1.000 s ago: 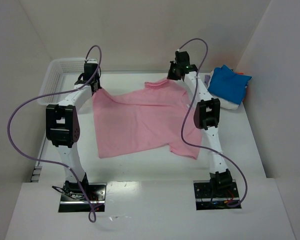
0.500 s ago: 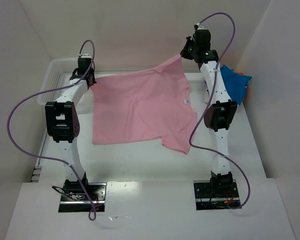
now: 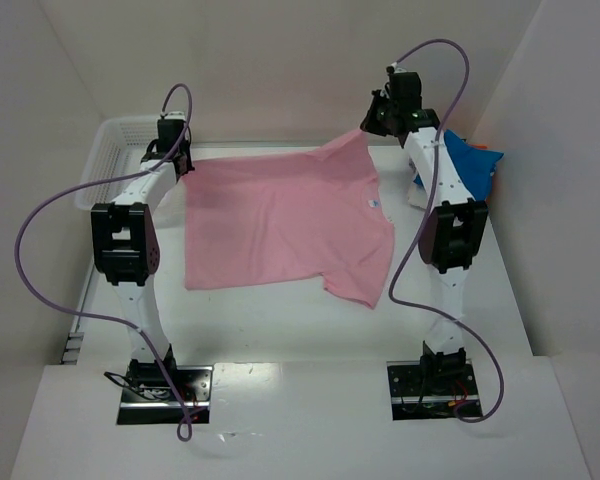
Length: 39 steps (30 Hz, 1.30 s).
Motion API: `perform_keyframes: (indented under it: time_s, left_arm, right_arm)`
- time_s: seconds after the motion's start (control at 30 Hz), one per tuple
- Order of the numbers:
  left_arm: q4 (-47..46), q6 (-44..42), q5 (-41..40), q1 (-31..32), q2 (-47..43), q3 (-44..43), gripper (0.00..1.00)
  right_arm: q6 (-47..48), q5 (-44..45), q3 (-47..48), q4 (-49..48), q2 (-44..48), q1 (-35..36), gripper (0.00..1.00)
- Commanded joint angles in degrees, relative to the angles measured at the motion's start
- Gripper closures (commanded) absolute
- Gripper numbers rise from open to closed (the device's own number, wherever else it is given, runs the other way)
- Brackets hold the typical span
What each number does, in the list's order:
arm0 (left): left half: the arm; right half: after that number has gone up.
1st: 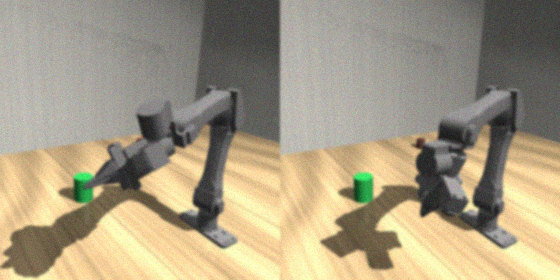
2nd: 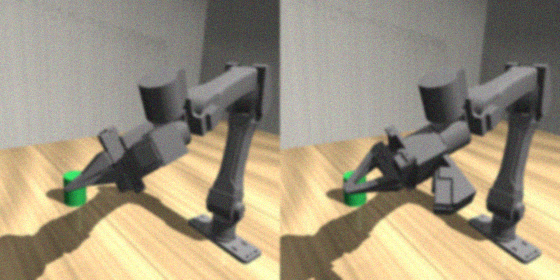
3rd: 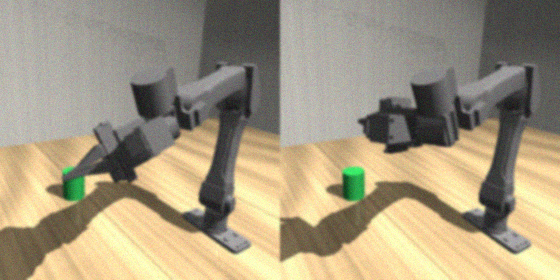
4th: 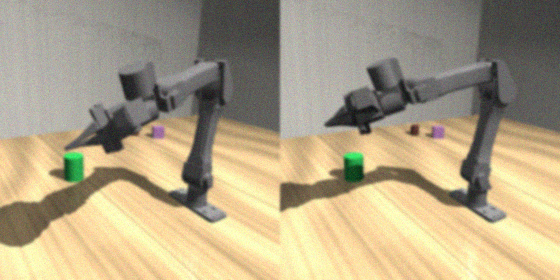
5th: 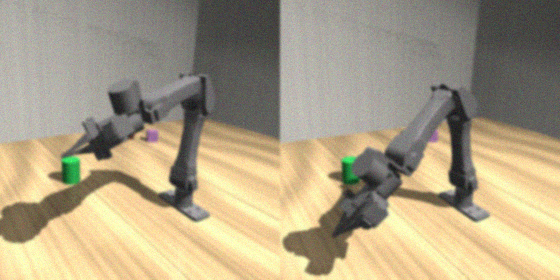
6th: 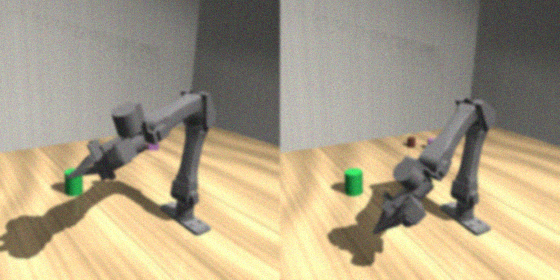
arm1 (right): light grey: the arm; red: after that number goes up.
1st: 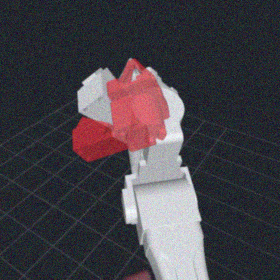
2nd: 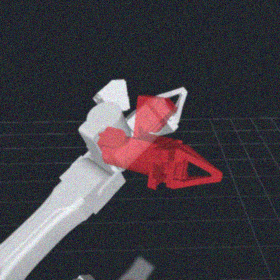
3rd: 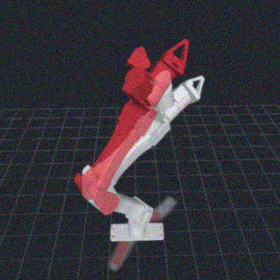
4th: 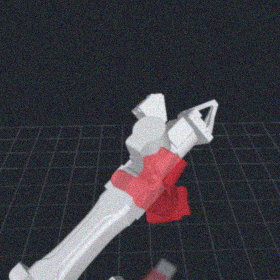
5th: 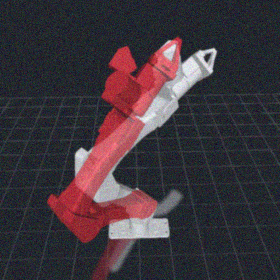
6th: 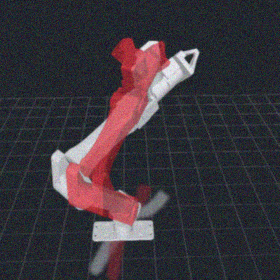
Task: Fold and stack the t-shirts
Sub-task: Fold the flattened tshirt in 1/3 of the way
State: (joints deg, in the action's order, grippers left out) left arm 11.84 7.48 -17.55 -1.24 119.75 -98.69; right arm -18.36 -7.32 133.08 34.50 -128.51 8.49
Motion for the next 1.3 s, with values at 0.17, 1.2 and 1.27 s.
perform_keyframes:
  time_s: [0.17,1.2,1.27]
  left_arm:
    - [-1.65,-0.91,-1.08,-0.26,-7.89,6.5,1.0]
    - [-0.07,2.37,0.68,1.53,-12.88,22.84,1.0]
    - [-0.06,2.37,0.0,2.71,-12.88,23.35,1.0]
  right_arm:
    - [-2.03,0.23,-24.88,-10.95,20.55,-0.14,1.0]
    - [-5.81,1.79,-65.89,-18.59,30.51,-0.67,1.0]
    - [-6.32,1.79,-67.82,-18.59,31.1,-0.67,1.0]
